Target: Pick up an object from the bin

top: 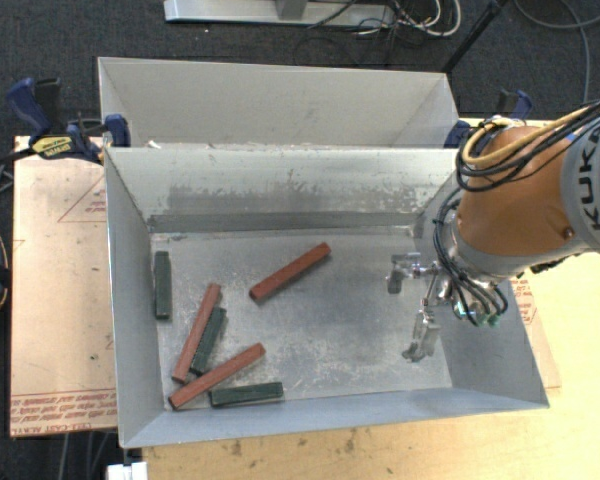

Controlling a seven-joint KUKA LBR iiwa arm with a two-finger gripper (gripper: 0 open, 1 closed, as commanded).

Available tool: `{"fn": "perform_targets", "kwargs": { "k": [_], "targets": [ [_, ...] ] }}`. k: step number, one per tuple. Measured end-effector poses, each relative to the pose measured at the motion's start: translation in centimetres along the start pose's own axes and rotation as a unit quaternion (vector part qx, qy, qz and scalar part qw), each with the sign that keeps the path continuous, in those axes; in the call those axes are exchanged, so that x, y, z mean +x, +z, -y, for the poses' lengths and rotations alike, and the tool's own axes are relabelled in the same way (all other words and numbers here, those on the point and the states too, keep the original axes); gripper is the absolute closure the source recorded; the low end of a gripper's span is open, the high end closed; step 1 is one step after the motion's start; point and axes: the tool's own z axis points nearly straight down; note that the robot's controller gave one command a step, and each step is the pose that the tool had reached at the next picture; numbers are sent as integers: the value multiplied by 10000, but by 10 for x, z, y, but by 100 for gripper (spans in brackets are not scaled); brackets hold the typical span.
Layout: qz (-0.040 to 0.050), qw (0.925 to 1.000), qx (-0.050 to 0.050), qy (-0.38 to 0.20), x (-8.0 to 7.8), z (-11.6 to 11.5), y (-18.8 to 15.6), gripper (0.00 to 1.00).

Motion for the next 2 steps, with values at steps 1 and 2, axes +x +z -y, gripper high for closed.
{"fn": "perform_targets", "kwargs": {
  "k": [1, 2],
  "targets": [
    [36, 10000, 4, -9, -2, 0, -3, 0],
    [54, 9999, 9, -122, -52, -14, 10, 0]
  ]
}}
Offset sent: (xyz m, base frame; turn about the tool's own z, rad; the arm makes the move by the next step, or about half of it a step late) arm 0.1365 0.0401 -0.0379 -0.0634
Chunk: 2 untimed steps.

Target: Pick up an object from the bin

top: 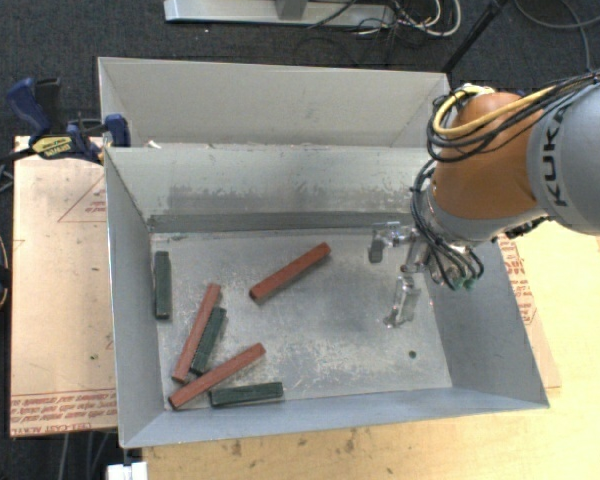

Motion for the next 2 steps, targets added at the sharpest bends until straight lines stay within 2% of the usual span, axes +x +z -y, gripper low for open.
{"fn": "perform_targets", "kwargs": {
  "k": [1, 2],
  "targets": [
    [36, 10000, -4, -38, -19, -26, 30, 0],
    [-45, 9978, -7, -657, -22, -62, 26, 0]
  ]
}}
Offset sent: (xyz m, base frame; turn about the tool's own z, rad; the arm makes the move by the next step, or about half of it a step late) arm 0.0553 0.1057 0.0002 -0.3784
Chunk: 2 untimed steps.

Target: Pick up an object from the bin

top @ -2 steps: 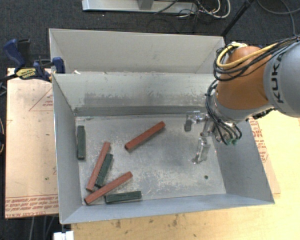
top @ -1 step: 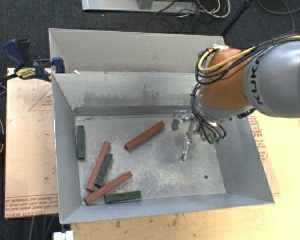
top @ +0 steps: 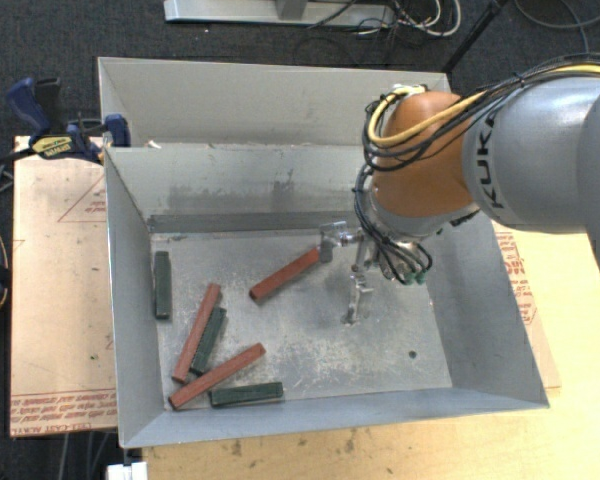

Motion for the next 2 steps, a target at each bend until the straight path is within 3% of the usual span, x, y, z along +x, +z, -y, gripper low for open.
{"fn": "perform_targets", "kwargs": {
  "k": [1, 2],
  "targets": [
    [67, 9929, 7, -1190, -25, -15, 12, 0],
    [45, 9994, 0, -356, -70, -13, 59, 100]
  ]
}}
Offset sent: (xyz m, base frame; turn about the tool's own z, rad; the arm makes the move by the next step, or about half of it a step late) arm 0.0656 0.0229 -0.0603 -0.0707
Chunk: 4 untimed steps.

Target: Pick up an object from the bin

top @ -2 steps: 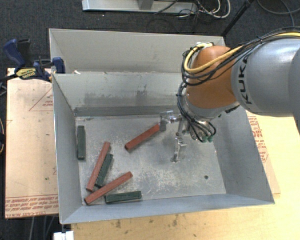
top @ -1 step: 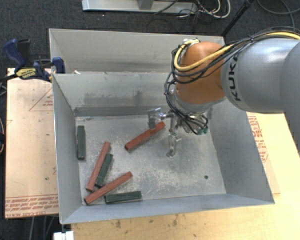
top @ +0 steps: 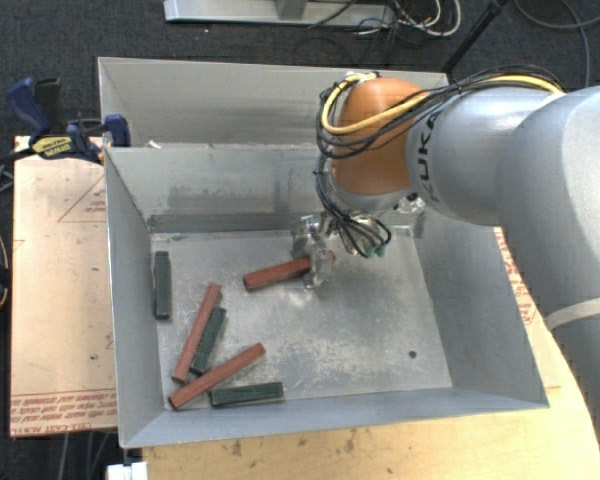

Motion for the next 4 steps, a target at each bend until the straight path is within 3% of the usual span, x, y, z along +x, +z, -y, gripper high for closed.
{"fn": "perform_targets", "kwargs": {
  "k": [2, 3, 4],
  "targets": [
    [-11, 10000, -3, 0, 2, 0, -3, 100],
    [-13, 9972, -2, -752, 3, -15, -69, 100],
    [1, 9994, 3, -345, 15, 32, -192, 100]
  ]
}}
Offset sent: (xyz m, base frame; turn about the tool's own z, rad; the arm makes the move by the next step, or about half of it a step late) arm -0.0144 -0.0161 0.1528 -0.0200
